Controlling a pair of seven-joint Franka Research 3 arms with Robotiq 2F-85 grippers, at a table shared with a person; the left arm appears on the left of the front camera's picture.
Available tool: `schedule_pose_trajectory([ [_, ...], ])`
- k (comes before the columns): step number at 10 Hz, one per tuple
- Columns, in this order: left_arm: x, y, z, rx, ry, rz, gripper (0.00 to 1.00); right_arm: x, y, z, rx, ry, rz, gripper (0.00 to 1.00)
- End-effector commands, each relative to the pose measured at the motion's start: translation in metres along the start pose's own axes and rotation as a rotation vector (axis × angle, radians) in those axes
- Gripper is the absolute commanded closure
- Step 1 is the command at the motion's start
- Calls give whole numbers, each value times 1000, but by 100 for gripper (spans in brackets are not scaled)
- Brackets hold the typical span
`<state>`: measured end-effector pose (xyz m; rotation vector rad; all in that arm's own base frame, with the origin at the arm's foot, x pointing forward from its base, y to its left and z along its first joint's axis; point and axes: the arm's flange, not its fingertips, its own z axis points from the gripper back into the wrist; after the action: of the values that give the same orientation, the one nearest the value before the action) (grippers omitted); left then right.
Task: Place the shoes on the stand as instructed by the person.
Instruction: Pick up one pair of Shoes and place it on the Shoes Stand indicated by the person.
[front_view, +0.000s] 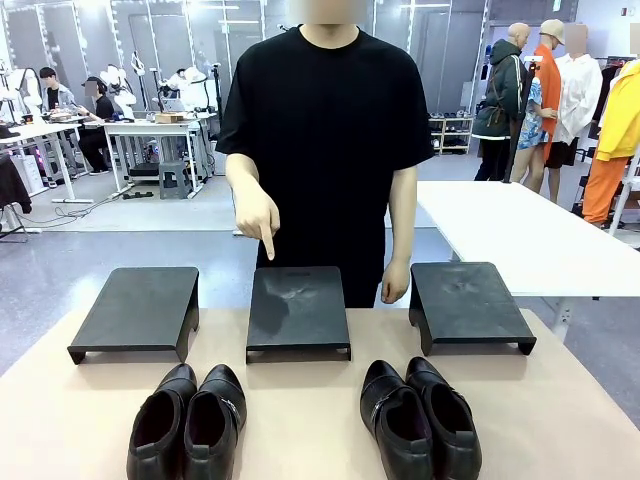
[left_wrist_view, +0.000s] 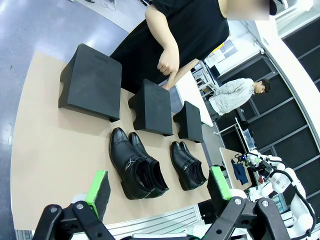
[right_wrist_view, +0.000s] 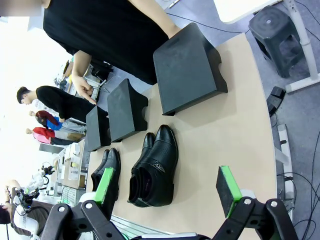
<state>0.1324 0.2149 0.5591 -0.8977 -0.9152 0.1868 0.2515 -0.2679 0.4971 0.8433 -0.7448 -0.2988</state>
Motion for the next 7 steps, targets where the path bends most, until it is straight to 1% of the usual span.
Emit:
schedule_pose_trajectory([
  [1,3,-16,-9,1,42,-38,0,1,-2,2,4,-5,-3,0],
  [3,9,-43,-23,38,128,-79,0,1,-2,2,4,-5,-3,0],
  [4,12,-62,-33,39,178,-94,0,1,-2,2,4,-5,-3,0],
  [5,14,-80,-48,59,262,-88,0,1,-2,2,4,-5,-3,0],
  [6,15,-102,-68,64,335,-130,0,1,-2,2,4,-5,-3,0],
  [7,16,-124,-87,81,401,-141,0,1,-2,2,4,-5,-3,0],
])
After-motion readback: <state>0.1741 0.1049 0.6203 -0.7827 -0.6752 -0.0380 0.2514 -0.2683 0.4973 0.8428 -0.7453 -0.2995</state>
